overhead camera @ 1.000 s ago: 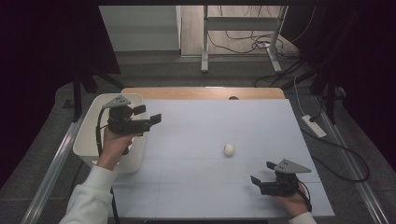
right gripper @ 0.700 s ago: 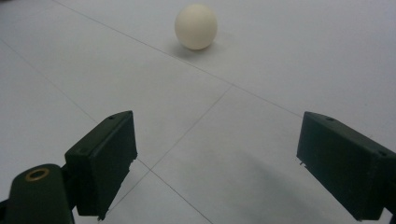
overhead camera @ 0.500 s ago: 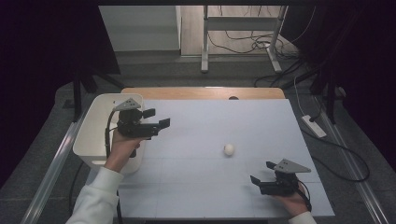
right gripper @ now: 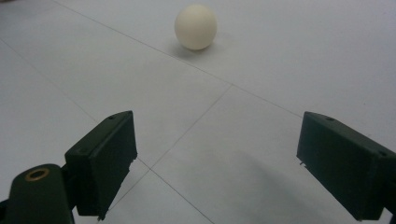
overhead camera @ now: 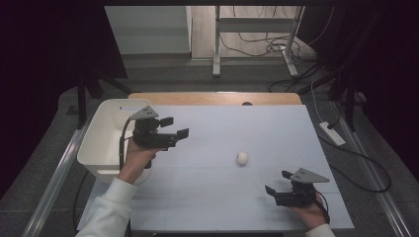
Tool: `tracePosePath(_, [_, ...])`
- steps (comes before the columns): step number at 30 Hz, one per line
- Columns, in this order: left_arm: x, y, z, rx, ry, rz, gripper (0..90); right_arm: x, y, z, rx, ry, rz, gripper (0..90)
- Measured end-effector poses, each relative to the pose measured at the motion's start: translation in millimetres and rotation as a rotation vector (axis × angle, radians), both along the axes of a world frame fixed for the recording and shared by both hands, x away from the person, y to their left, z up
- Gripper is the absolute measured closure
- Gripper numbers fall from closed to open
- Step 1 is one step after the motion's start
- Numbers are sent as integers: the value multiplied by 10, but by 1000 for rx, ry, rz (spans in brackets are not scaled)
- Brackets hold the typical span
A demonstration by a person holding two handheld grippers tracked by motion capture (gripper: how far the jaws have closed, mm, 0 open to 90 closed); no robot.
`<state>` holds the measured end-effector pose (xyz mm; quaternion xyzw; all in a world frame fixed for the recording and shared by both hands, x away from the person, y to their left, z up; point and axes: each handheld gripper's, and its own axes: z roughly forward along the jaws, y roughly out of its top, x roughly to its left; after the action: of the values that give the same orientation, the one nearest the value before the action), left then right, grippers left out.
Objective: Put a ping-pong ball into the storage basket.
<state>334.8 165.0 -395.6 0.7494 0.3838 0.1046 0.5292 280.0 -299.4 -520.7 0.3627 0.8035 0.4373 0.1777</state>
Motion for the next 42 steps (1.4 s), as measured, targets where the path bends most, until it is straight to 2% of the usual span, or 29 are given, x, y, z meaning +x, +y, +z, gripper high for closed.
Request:
tracePosePath(9, [-8,-80,-54,-12,8,-27,182,12,-4,-5,1,0,-3,120])
tracePosePath(24, [-14,-241,-145,5,19,-67,185,25,-8,-5,2,4,-7,120])
tracePosePath(30, [-8,-274,-160,-5,19,-73,187,45,-4,-11,5,3,-6,120])
tracePosePath(42, [18,-440,-224,22,21,-111,188,59,-3,-2,2,1,-12,120])
